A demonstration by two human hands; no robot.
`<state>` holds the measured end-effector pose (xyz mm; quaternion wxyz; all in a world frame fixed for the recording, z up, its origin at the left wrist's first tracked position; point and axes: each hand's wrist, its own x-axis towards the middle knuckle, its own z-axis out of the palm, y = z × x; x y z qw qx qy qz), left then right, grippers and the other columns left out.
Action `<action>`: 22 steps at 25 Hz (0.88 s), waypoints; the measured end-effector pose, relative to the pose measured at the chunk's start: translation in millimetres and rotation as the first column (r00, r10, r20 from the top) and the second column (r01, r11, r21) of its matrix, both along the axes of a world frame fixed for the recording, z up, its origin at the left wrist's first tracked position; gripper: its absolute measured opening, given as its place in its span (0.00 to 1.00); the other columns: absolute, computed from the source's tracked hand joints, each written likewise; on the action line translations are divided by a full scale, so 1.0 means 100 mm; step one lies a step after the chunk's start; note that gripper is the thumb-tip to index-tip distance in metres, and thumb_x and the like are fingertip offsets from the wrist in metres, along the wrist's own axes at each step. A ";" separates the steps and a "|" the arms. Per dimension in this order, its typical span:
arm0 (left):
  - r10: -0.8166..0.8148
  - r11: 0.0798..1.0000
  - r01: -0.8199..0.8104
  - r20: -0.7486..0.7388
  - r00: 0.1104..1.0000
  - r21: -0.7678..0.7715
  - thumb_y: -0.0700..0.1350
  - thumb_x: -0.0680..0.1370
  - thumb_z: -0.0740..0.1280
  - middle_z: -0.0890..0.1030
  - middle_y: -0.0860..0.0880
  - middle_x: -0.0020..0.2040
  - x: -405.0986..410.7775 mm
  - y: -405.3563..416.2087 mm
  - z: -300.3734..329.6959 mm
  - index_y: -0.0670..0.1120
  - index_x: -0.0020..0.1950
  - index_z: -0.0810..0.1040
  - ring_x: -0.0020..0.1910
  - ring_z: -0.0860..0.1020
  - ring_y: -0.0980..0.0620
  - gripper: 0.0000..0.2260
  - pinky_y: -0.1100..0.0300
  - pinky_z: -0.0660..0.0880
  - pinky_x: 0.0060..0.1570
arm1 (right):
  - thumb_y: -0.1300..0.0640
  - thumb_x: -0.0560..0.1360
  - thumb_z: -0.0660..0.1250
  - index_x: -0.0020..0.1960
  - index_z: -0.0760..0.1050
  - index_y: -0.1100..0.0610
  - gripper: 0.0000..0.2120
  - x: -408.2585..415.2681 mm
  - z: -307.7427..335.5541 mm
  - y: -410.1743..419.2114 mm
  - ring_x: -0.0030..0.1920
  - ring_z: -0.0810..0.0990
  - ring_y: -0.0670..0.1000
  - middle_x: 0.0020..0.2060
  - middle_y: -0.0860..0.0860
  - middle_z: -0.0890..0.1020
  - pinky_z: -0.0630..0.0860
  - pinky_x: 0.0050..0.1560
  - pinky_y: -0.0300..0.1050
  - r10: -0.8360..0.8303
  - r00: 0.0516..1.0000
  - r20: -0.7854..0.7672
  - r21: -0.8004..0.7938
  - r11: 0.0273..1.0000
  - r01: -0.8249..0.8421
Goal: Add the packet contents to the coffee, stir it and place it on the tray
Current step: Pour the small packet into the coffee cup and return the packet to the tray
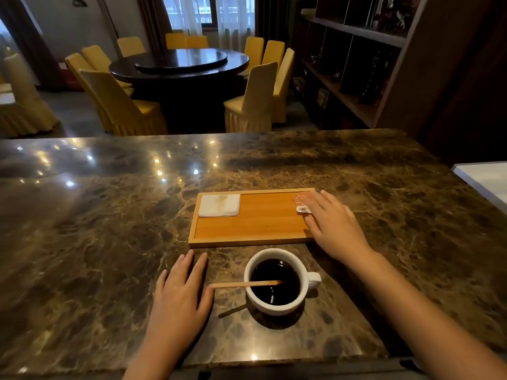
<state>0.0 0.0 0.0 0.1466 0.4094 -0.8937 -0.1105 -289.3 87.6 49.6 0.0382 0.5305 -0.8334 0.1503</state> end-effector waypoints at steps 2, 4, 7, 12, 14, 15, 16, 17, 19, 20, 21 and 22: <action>0.032 0.999 -0.032 0.004 0.999 0.011 0.62 0.71 0.44 0.57 0.46 0.73 0.00 0.00 -0.02 0.53 0.72 0.56 0.71 0.51 0.51 0.30 0.45 0.50 0.68 | 0.52 0.79 0.53 0.73 0.54 0.51 0.23 -0.02 -0.05 -0.08 0.75 0.53 0.52 0.75 0.50 0.59 0.53 0.71 0.57 0.033 0.999 0.023 0.077 0.996 -0.034; 0.044 0.999 -0.044 0.011 0.999 -0.002 0.62 0.71 0.43 0.54 0.47 0.74 0.01 -0.01 -0.04 0.53 0.72 0.55 0.70 0.45 0.55 0.31 0.48 0.45 0.69 | 0.51 0.80 0.52 0.74 0.53 0.51 0.24 -0.03 -0.11 -0.13 0.74 0.54 0.51 0.75 0.50 0.59 0.52 0.72 0.58 0.035 0.998 0.058 0.151 0.988 -0.043; 0.060 0.998 -0.060 -0.002 0.998 -0.015 0.61 0.71 0.44 0.55 0.47 0.74 0.00 0.00 -0.03 0.53 0.72 0.57 0.69 0.45 0.56 0.30 0.48 0.46 0.69 | 0.52 0.79 0.55 0.70 0.63 0.52 0.20 -0.06 -0.18 -0.16 0.70 0.64 0.51 0.70 0.50 0.69 0.54 0.70 0.59 0.028 0.996 0.083 0.048 0.998 -0.032; 0.054 0.999 -0.054 0.011 0.998 -0.003 0.62 0.72 0.43 0.54 0.47 0.74 0.01 0.01 -0.03 0.53 0.72 0.56 0.70 0.44 0.56 0.30 0.47 0.46 0.70 | 0.55 0.74 0.65 0.47 0.78 0.55 0.05 -0.10 -0.11 -0.23 0.51 0.77 0.55 0.46 0.51 0.82 0.68 0.58 0.56 0.011 0.982 0.188 -0.146 0.989 0.017; 0.053 0.999 -0.053 0.012 0.999 -0.002 0.61 0.72 0.43 0.54 0.47 0.74 0.01 0.01 -0.02 0.53 0.72 0.56 0.70 0.44 0.56 0.30 0.48 0.46 0.70 | 0.56 0.71 0.69 0.43 0.77 0.57 0.05 -0.13 -0.10 -0.25 0.50 0.77 0.57 0.43 0.52 0.78 0.71 0.54 0.54 -0.034 0.968 0.248 -0.153 0.986 0.074; 0.051 0.999 -0.051 0.014 0.999 -0.003 0.61 0.72 0.43 0.54 0.47 0.74 0.01 0.01 -0.02 0.53 0.72 0.55 0.70 0.44 0.56 0.30 0.48 0.45 0.70 | 0.55 0.70 0.70 0.45 0.77 0.57 0.06 -0.15 -0.10 -0.26 0.53 0.75 0.57 0.45 0.53 0.77 0.71 0.54 0.53 -0.067 0.960 0.273 -0.152 0.982 0.112; 0.051 0.999 -0.051 0.013 0.999 0.004 0.61 0.72 0.43 0.53 0.47 0.74 0.01 0.01 -0.02 0.53 0.72 0.55 0.70 0.44 0.56 0.30 0.48 0.45 0.70 | 0.54 0.70 0.71 0.49 0.77 0.57 0.10 -0.16 -0.09 -0.26 0.57 0.72 0.58 0.50 0.55 0.77 0.69 0.57 0.52 -0.113 0.948 0.297 -0.135 0.978 0.159; 0.051 0.999 -0.051 0.007 0.999 0.001 0.61 0.72 0.43 0.54 0.47 0.74 0.01 0.01 -0.02 0.53 0.72 0.55 0.70 0.44 0.56 0.30 0.48 0.45 0.69 | 0.53 0.70 0.71 0.55 0.76 0.58 0.16 -0.18 -0.09 -0.25 0.61 0.69 0.58 0.56 0.57 0.75 0.67 0.59 0.52 -0.157 0.937 0.311 -0.117 0.972 0.202; 0.051 0.999 -0.051 -0.003 0.999 0.001 0.61 0.72 0.43 0.54 0.47 0.74 0.01 0.02 -0.02 0.53 0.72 0.56 0.70 0.45 0.56 0.29 0.48 0.45 0.69 | 0.50 0.70 0.71 0.61 0.74 0.59 0.23 -0.22 -0.10 -0.23 0.65 0.65 0.59 0.61 0.58 0.73 0.65 0.63 0.53 -0.202 0.922 0.330 -0.076 0.968 0.239; 0.050 0.999 -0.050 -0.007 0.999 0.001 0.61 0.73 0.44 0.54 0.47 0.74 0.01 0.02 -0.02 0.53 0.72 0.56 0.70 0.45 0.56 0.29 0.48 0.45 0.69 | 0.49 0.70 0.71 0.61 0.74 0.59 0.23 -0.23 -0.11 -0.21 0.65 0.64 0.59 0.62 0.59 0.73 0.64 0.63 0.53 -0.203 0.920 0.335 -0.069 0.969 0.239; 0.049 0.999 -0.049 -0.009 0.999 0.000 0.61 0.73 0.44 0.54 0.47 0.74 0.01 0.01 -0.03 0.53 0.72 0.56 0.70 0.45 0.56 0.29 0.48 0.45 0.69 | 0.49 0.70 0.71 0.60 0.75 0.60 0.23 -0.24 -0.12 -0.20 0.65 0.64 0.59 0.62 0.59 0.73 0.64 0.63 0.52 -0.198 0.919 0.340 -0.069 0.970 0.235; 0.050 0.999 -0.050 -0.007 0.999 -0.001 0.61 0.73 0.44 0.54 0.47 0.74 0.01 0.01 -0.03 0.53 0.72 0.56 0.70 0.45 0.56 0.29 0.49 0.45 0.69 | 0.49 0.69 0.71 0.59 0.75 0.60 0.23 -0.24 -0.12 -0.20 0.65 0.64 0.59 0.61 0.59 0.73 0.64 0.63 0.52 -0.197 0.916 0.350 -0.070 0.969 0.236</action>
